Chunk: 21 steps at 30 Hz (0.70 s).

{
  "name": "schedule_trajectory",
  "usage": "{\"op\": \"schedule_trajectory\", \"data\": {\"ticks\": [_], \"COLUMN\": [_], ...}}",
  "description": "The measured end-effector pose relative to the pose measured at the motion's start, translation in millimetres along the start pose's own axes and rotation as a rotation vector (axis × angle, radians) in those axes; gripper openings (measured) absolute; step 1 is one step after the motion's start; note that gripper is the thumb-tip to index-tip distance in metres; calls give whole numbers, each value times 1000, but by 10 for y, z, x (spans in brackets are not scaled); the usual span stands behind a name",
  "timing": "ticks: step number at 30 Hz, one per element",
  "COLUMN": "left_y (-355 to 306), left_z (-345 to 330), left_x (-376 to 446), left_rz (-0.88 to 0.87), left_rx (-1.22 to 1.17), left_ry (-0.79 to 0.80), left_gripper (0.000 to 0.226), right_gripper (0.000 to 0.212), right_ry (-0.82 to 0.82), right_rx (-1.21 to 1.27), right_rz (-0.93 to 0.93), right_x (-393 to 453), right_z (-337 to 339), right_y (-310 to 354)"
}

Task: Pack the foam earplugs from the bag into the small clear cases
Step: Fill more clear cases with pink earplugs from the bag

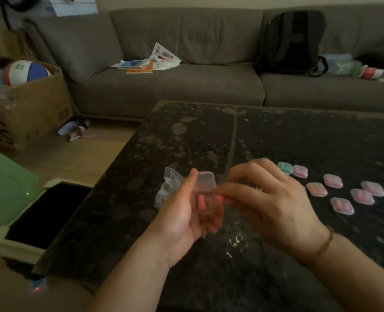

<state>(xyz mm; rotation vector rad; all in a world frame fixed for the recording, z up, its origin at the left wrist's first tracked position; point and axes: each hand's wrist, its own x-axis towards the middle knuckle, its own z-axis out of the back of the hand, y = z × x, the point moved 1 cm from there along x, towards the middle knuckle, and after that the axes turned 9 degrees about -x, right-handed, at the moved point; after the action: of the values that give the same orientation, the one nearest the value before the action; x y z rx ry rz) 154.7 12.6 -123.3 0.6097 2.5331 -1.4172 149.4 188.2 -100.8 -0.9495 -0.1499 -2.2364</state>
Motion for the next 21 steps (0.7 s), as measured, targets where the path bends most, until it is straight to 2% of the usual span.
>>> {"op": "schedule_trajectory", "data": {"ticks": [3, 10, 14, 18, 19, 21], "left_y": [23, 44, 46, 36, 39, 49], "left_z": [-32, -26, -32, -27, -26, -26], "left_x": [-11, 14, 20, 28, 32, 43], "left_rz": [94, 131, 102, 70, 69, 57], "left_rx": [-5, 41, 54, 37, 28, 10], "left_ry": [98, 198, 249, 308, 316, 296], "left_gripper": [52, 57, 54, 37, 32, 35], "right_gripper": [20, 30, 36, 38, 41, 40], "right_ry": [27, 157, 182, 100, 130, 222], "right_rx": [-2, -60, 79, 267, 282, 273], "right_rz": [104, 167, 61, -198, -241, -212], "right_x": [11, 12, -25, -76, -83, -103], "right_z": [-10, -53, -18, -28, -40, -74], "right_y": [-17, -43, -71, -82, -85, -86]}}
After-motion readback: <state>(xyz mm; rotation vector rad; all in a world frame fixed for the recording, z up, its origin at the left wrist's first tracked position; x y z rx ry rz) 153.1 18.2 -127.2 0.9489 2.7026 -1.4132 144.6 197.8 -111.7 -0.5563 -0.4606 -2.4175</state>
